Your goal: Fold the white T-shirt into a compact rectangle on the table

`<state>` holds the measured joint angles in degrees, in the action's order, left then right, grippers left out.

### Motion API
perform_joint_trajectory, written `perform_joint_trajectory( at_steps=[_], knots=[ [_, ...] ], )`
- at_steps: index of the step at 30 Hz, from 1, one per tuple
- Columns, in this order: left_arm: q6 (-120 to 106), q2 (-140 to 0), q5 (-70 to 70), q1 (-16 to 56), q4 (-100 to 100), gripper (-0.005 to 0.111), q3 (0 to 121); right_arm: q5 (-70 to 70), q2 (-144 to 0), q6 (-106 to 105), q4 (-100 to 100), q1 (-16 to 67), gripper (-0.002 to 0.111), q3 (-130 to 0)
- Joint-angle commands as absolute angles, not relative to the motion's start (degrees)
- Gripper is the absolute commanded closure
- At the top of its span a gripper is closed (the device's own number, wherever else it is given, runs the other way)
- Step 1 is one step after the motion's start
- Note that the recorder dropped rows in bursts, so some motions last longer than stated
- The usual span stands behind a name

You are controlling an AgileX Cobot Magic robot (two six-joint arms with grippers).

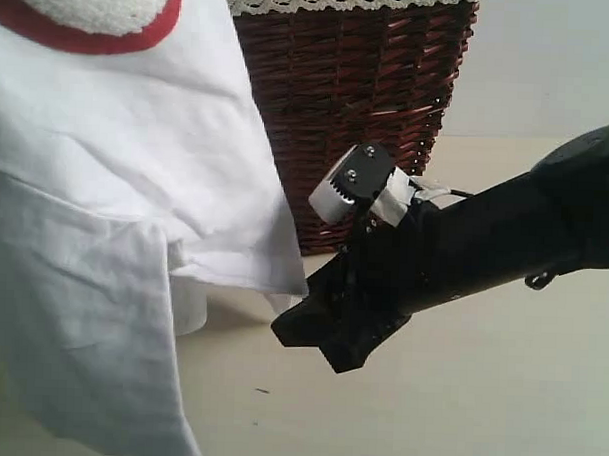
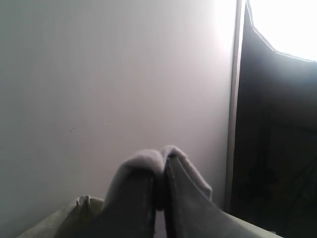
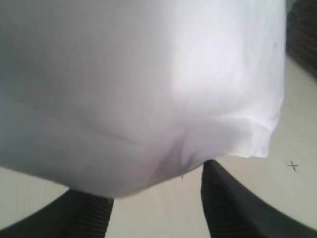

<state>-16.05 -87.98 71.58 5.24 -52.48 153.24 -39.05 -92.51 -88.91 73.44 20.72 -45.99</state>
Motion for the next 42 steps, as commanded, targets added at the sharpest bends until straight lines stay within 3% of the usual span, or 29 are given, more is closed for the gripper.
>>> perform_joint_trajectory(
  at_steps=[1, 11, 13, 16, 17, 24, 30, 37, 40, 42],
  knots=[
    [-16.2, -87.6, 70.0, 5.6, -52.8, 0.107, 153.4, -35.8, -87.1, -80.7, 66.9, 20.7, 0.055, -46.1],
    [-16.0, -87.6, 70.0, 5.6, -57.1, 0.107, 153.4, -28.9, -84.9, -99.4, 86.7, 20.7, 0.059, -46.1],
    [-16.0, -87.6, 70.0, 5.6, -58.8, 0.107, 153.4, -27.5, -84.9, -104.9, 91.3, 20.7, 0.070, -46.1],
    [-16.0, -87.6, 70.0, 5.6, -60.9, 0.107, 153.4, -27.4, -84.9, -110.0, 96.3, 20.7, 0.106, -46.1],
    [-16.0, -87.6, 70.0, 5.6, -60.9, 0.107, 153.4, -27.6, -84.9, -110.8, 97.8, 20.7, 0.108, -46.1],
    [-15.2, -87.1, 70.0, 5.6, -45.7, 0.107, 153.4, -19.1, -77.4, -103.4, 93.8, 20.7, 0.108, -46.3],
    [-10.3, -88.9, 70.0, 5.6, -27.8, 0.107, 153.4, -12.1, -60.5, -80.8, 70.6, 20.7, 0.108, -46.3],
    [-4.6, -91.7, 70.0, 5.6, -24.7, 0.107, 153.3, -13.5, -46.7, -53.8, 43.6, 20.7, 0.108, -49.5],
    [-2.7, -92.2, 70.0, 5.6, -26.1, 0.099, 153.3, -20.2, -46.0, -43.3, 32.0, 20.7, 0.108, -54.3],
    [-2.7, -92.3, 70.0, 5.6, -26.9, 0.086, 153.3, -27.8, -46.9, -37.0, 23.1, 20.7, 0.108, -58.0]
  ],
)
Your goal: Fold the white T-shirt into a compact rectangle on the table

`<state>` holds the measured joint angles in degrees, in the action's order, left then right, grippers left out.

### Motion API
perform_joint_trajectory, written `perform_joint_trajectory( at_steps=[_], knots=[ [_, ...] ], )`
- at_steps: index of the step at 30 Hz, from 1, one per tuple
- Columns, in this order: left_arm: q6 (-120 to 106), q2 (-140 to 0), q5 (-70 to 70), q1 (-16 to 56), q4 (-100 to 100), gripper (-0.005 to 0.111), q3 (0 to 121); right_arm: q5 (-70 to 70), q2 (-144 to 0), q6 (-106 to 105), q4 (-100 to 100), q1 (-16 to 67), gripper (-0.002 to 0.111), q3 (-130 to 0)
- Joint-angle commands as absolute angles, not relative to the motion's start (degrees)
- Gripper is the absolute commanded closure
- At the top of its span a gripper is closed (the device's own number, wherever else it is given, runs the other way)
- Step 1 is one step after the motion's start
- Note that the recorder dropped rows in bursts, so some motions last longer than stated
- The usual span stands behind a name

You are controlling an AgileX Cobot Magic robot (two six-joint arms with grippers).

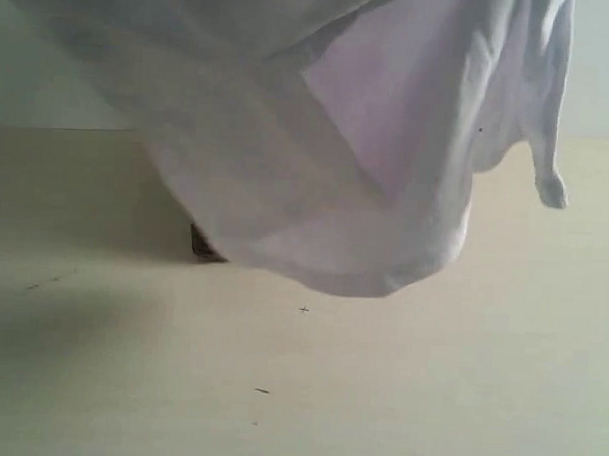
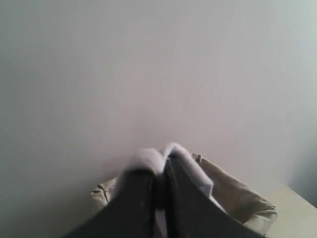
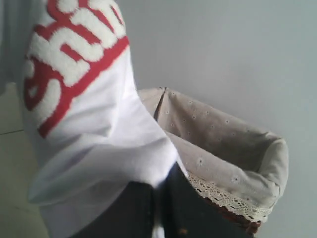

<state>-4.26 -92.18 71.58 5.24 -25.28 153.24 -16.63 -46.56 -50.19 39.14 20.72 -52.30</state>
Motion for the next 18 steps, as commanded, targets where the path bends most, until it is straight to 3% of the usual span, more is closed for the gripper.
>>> perform_joint_trajectory(
  at_steps=[1, 5, 7, 8, 10, 11, 13, 18],
  knots=[
    [-2.7, -92.3, 70.0, 5.6, -27.0, 0.078, 153.3, -31.6, -47.5, -34.9, 19.8, 20.7, 0.108, -59.6],
    [-2.5, -91.4, 70.0, 5.6, -27.6, 0.033, 153.3, -42.2, -49.4, -31.8, 13.6, 20.7, 0.108, -64.1],
    [-1.0, -90.3, 70.0, 5.6, -28.0, 0.026, 153.3, -46.9, -50.0, -31.8, 13.1, 20.7, 0.108, -67.0],
    [-0.8, -89.8, 70.0, 5.6, -29.5, 0.029, 153.3, -48.2, -50.1, -31.8, 13.1, 20.7, 0.108, -68.1],
    [0.3, -89.4, 70.0, 5.6, -41.2, 0.046, 153.3, -49.3, -50.1, -31.8, 13.2, 20.7, 0.108, -70.9],
    [0.0, -89.4, 70.0, 6.4, -50.6, 0.061, 152.3, -50.0, -50.7, -31.8, 13.2, 20.7, 0.108, -73.1],
    [0.0, -89.4, 70.0, 8.3, -54.1, 0.075, 148.3, -51.8, -52.7, -31.7, 13.2, 20.7, 0.108, -76.0],
    [-3.3, -88.8, 70.0, 12.1, -40.1, 0.071, 133.5, -51.6, -58.7, -29.9, 14.7, 20.7, 0.108, -77.7]
  ],
)
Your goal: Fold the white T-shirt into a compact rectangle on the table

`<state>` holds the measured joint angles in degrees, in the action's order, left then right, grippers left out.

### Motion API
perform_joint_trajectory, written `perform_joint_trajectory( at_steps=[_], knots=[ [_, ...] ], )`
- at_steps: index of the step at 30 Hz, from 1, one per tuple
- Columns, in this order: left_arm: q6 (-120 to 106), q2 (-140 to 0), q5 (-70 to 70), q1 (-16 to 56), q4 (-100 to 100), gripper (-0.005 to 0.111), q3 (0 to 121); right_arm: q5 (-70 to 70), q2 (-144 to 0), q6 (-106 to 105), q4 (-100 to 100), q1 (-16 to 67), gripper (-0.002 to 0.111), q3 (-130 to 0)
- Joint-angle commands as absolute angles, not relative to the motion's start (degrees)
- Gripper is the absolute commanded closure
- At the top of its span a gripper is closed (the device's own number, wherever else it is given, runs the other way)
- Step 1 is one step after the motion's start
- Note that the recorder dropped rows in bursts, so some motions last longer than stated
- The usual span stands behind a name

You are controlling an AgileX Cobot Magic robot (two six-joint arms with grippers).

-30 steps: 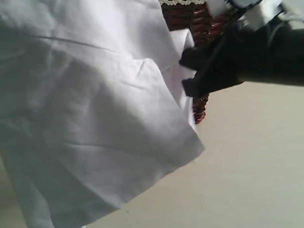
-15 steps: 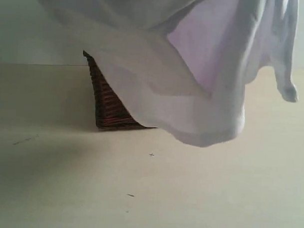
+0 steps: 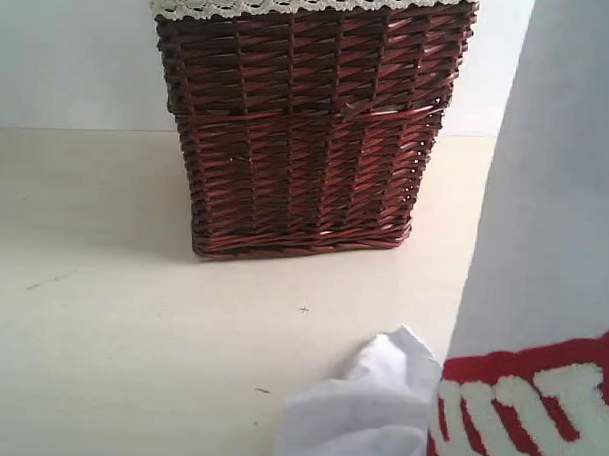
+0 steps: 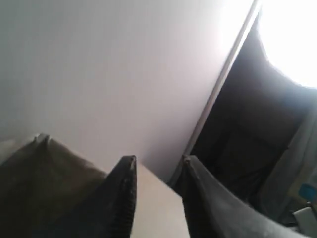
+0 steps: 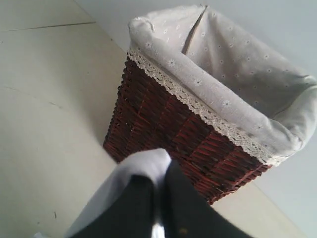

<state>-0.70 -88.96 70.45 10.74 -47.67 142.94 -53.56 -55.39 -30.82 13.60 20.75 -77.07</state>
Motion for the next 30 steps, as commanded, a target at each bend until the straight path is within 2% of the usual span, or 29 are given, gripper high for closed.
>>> perform_joint_trajectory(
  at_steps=[1, 4, 9, 11, 15, 19, 24, 26, 30],
  knots=[
    [-4.4, -88.6, 70.0, 12.1, -39.7, 0.071, 130.4, -50.8, -59.5, -30.5, 14.7, 20.7, 0.108, -77.7],
    [-10.1, -87.8, 70.0, 12.1, -39.6, 0.071, 118.4, -48.5, -61.8, -31.7, 9.7, 20.7, 0.108, -77.7],
    [-16.4, -86.9, 70.0, 12.1, -39.6, 0.072, 109.6, -48.2, -63.2, -31.7, 5.5, 20.7, 0.108, -77.7],
    [-20.2, -85.9, 70.0, 12.1, -39.6, 0.076, 107.4, -48.2, -63.6, -31.2, 4.3, 20.7, 0.108, -77.7],
    [-28.3, -80.3, 70.0, 12.1, -35.2, 0.091, 100.1, -48.5, -64.0, -29.3, 0.4, 20.7, 0.108, -77.7],
    [-30.0, -74.2, 70.0, 12.1, -33.1, 0.093, 90.8, -46.4, -64.0, -28.4, 0.0, 20.7, 0.108, -77.7],
    [-34.1, -69.0, 70.0, 19.8, -33.5, 0.093, 73.9, -42.4, -64.0, -22.4, 0.0, 20.7, 0.108, -77.7],
    [-35.0, -67.8, 67.4, 23.1, -33.6, 0.088, 66.3, -43.2, -64.0, -22.4, 0.0, 20.7, 0.108, -77.7],
    [-37.4, -67.1, 54.4, 29.8, -36.2, 0.065, 54.9, -45.2, -64.0, -22.4, 0.7, 20.7, 0.108, -77.7]
  ],
)
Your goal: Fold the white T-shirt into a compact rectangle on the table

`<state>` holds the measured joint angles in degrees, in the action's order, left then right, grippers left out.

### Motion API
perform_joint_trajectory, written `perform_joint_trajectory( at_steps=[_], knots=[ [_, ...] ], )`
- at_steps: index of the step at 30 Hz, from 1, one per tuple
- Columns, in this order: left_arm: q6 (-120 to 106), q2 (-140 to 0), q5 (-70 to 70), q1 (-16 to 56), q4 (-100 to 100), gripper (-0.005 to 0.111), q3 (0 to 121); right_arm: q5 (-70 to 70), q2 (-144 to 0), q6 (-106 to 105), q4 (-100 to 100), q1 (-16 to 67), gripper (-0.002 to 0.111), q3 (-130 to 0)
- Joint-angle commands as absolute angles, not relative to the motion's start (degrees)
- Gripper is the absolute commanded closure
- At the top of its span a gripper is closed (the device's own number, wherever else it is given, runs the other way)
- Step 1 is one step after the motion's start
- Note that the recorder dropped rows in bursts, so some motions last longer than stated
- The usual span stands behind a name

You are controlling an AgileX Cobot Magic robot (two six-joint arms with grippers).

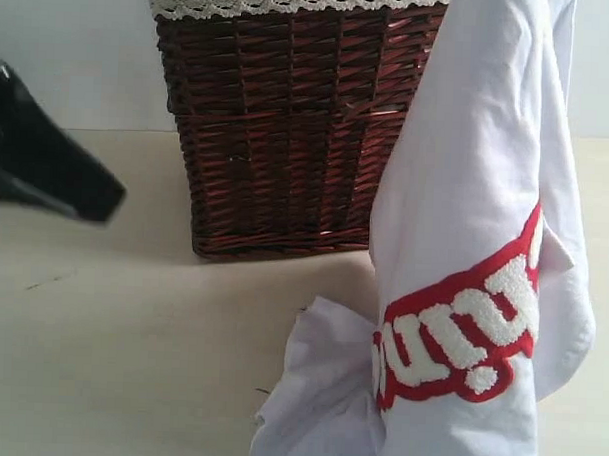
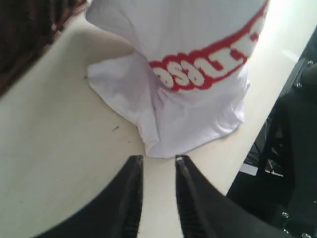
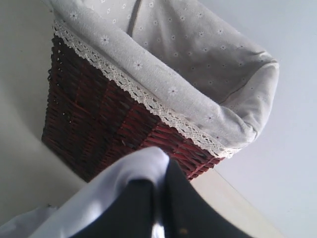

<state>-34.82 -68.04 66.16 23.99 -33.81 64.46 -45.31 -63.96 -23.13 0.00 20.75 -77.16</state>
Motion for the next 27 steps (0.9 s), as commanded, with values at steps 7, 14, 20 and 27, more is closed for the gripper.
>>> perform_joint_trajectory(
  at_steps=[7, 14, 20, 27],
  knots=[
    [-50.4, -70.6, 34.4, 41.0, -55.1, 0.056, 43.6, -46.9, -64.0, -22.4, 4.3, 20.7, 0.108, -77.7],
    [-63.4, -76.4, 25.8, 49.7, -74.8, 0.041, 43.3, -49.3, -65.4, -22.4, 4.3, 20.7, 0.108, -77.7],
    [-69.9, -82.8, 21.0, 56.0, -81.7, 0.031, 44.0, -48.5, -66.0, -22.4, 5.0, 20.7, 0.108, -77.7],
    [-70.5, -90.2, 11.1, 58.7, -84.2, 0.031, 49.7, -47.8, -66.0, -22.4, 9.0, 20.7, 0.108, -77.7]
  ],
)
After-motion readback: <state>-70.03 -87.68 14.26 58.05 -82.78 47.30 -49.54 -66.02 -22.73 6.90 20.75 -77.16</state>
